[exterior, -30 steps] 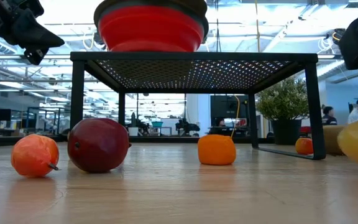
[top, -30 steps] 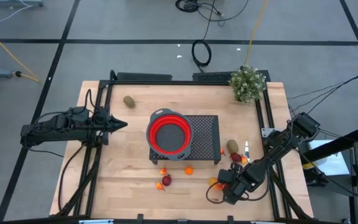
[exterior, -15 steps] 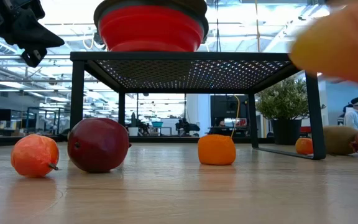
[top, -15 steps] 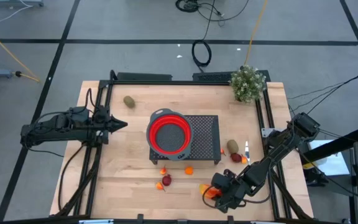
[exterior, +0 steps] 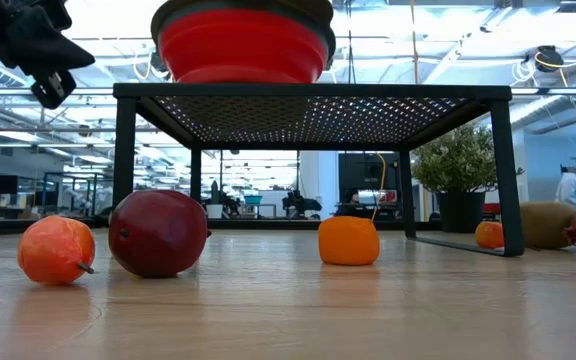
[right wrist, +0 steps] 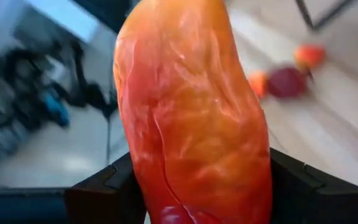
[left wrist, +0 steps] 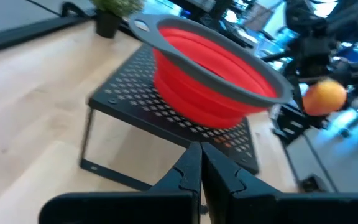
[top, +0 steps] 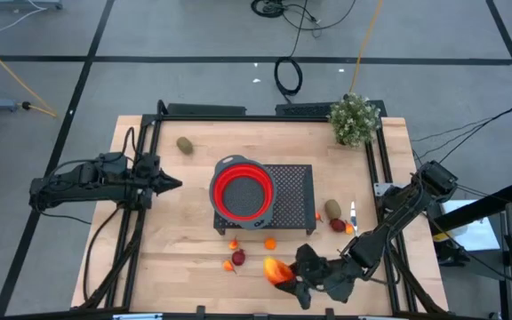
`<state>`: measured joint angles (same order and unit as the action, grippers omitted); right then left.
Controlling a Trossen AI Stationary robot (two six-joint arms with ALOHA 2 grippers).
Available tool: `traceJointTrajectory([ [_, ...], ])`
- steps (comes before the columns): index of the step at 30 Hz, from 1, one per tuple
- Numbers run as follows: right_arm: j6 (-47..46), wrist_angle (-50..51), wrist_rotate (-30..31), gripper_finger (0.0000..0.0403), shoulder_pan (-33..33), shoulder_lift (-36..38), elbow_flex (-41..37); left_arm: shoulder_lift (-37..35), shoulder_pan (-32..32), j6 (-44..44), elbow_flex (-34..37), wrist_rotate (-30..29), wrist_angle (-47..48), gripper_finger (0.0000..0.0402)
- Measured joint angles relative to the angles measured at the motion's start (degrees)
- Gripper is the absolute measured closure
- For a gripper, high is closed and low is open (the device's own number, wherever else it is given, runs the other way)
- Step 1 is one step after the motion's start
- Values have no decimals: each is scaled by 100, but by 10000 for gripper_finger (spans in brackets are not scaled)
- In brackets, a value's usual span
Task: Pick & Place Fruit
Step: Put the mango into the red colander on the shelf
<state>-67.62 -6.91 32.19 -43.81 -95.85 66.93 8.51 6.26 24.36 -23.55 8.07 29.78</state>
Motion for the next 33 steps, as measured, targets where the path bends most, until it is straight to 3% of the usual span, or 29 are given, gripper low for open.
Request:
traceJointTrajectory([
  [11, 1428, -1534, 1454, 175, 183, 2, 1, 0, 0, 37, 0, 51, -76, 393],
  [17, 2401, -1798, 1598, 177, 439, 189, 1, 0, 0, 116, 0, -65, -1243, 386],
  [22, 3502, -1786, 1612, 174, 687, 568, 1, 69, 2, 147, -2, -216, -2438, 350],
  [33, 6145, -1670, 2555, 170, 1196, 1241, 3, 1087, 2, 182, -2, -248, -4025, 249],
])
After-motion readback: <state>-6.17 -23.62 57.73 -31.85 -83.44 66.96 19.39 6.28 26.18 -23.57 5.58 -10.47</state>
